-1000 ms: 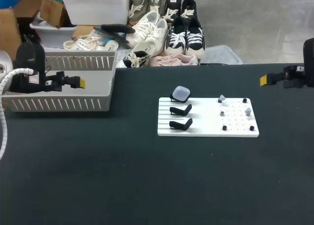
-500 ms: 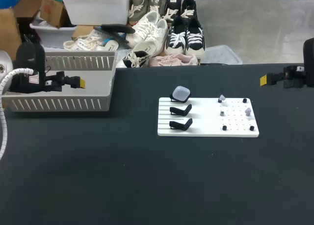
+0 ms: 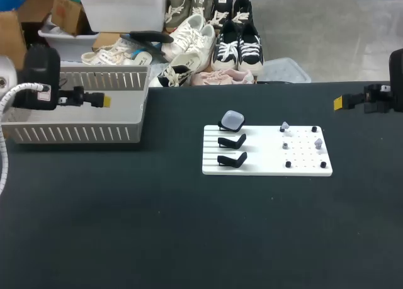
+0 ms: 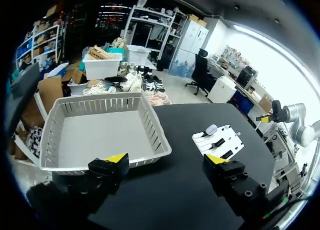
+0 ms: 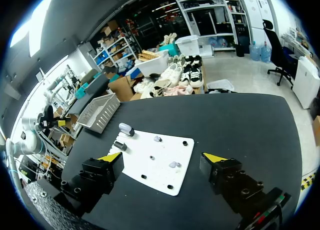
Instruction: Pick up each earbud case from the left stands, insert the matching earbuds, close the lid, and place the case in the box.
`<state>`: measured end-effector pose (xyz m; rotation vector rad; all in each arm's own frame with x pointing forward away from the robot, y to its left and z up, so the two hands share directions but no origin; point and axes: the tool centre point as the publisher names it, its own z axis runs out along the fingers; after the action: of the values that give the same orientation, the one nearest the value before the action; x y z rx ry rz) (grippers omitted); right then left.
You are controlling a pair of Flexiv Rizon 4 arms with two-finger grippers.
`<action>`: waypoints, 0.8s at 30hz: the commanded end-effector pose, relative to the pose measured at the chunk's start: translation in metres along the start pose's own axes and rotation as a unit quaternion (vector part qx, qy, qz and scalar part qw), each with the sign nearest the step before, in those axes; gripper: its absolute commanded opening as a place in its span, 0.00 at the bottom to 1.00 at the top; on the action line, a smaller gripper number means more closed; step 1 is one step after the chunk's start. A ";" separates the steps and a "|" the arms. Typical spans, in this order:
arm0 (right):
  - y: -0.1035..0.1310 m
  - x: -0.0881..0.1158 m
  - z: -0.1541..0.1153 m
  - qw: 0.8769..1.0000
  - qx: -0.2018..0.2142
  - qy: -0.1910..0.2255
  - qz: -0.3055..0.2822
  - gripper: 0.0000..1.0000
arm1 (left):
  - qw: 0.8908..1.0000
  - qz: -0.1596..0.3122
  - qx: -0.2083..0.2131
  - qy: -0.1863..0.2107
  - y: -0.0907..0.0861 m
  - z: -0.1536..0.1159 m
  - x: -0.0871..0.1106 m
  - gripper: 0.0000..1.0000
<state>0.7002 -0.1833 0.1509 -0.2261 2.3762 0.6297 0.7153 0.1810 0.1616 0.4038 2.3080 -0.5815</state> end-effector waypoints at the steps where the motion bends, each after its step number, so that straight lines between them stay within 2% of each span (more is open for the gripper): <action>1: -0.001 0.000 0.000 1.000 -0.002 0.000 -0.001 1.00 | 0.999 0.035 0.013 -0.008 0.001 0.011 -0.013 1.00; 4: -0.001 0.000 0.000 1.000 -0.002 0.000 -0.001 1.00 | 0.995 0.086 0.043 -0.024 -0.004 0.015 -0.024 1.00; 5: -0.001 0.000 0.000 1.000 -0.002 0.000 -0.001 1.00 | 0.992 0.106 0.069 -0.029 -0.008 0.015 -0.028 1.00; 8: -0.001 0.000 0.000 1.000 -0.002 0.000 -0.001 1.00 | 0.980 0.164 0.111 -0.035 -0.015 0.018 -0.039 1.00; 15: -0.001 0.000 0.000 1.000 -0.002 0.000 -0.001 1.00 | 0.956 0.239 0.164 -0.039 -0.027 0.035 -0.057 1.00; 19: -0.001 0.000 0.000 1.000 -0.002 0.000 -0.001 1.00 | 0.935 0.283 0.212 -0.029 -0.036 0.045 -0.061 1.00; 24: -0.001 0.000 0.000 1.000 -0.002 0.000 -0.001 1.00 | 0.907 0.343 0.245 -0.023 -0.049 0.063 -0.063 1.00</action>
<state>0.7002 -0.1833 0.1508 -0.2260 2.3763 0.6297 0.7597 0.1070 0.1864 1.1878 1.8657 -0.6377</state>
